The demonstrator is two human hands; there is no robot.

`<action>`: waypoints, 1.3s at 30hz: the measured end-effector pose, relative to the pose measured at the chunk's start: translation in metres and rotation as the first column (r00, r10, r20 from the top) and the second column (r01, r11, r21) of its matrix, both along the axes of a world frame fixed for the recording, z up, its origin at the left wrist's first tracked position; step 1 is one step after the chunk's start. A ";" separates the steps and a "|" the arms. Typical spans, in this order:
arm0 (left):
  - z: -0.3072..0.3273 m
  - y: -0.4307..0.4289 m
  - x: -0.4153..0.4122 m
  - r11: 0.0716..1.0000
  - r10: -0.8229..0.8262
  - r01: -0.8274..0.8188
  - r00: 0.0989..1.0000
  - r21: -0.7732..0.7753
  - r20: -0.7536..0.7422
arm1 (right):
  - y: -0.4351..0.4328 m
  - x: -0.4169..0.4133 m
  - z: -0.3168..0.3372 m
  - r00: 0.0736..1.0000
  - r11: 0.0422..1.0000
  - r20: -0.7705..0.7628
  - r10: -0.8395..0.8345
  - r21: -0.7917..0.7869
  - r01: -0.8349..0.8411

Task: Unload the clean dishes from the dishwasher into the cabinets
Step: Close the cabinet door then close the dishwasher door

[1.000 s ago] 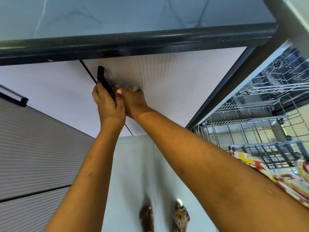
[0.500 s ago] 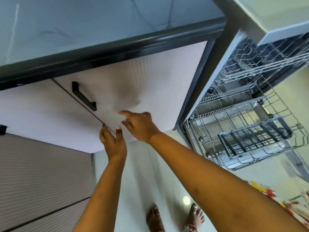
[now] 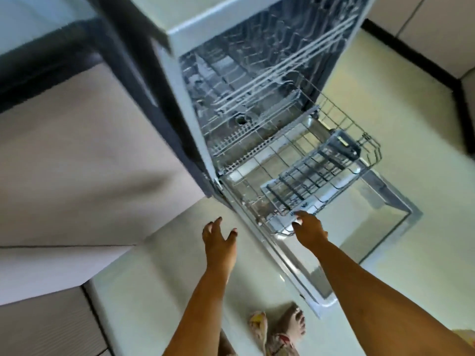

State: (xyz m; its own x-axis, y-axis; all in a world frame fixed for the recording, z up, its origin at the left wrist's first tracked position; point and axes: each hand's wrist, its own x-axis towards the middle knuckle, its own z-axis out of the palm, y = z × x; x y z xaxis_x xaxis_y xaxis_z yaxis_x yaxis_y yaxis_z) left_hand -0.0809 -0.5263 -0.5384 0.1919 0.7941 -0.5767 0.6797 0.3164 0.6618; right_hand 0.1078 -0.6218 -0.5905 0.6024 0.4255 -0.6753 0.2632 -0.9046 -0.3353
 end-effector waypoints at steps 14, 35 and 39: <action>-0.106 -0.012 0.123 0.916 0.097 -0.156 0.980 -0.369 -0.172 | -0.027 0.133 -0.084 0.650 0.683 -0.324 -0.688 0.013 0.730; -0.148 0.123 0.161 0.744 0.468 -0.529 0.848 -0.408 -0.248 | 0.101 0.156 -0.091 0.525 0.534 -0.562 -0.639 0.167 0.829; -0.154 0.146 0.163 0.759 0.507 -0.546 0.837 -0.354 -0.205 | 0.137 0.159 -0.092 0.663 0.682 -0.489 -0.567 0.173 0.710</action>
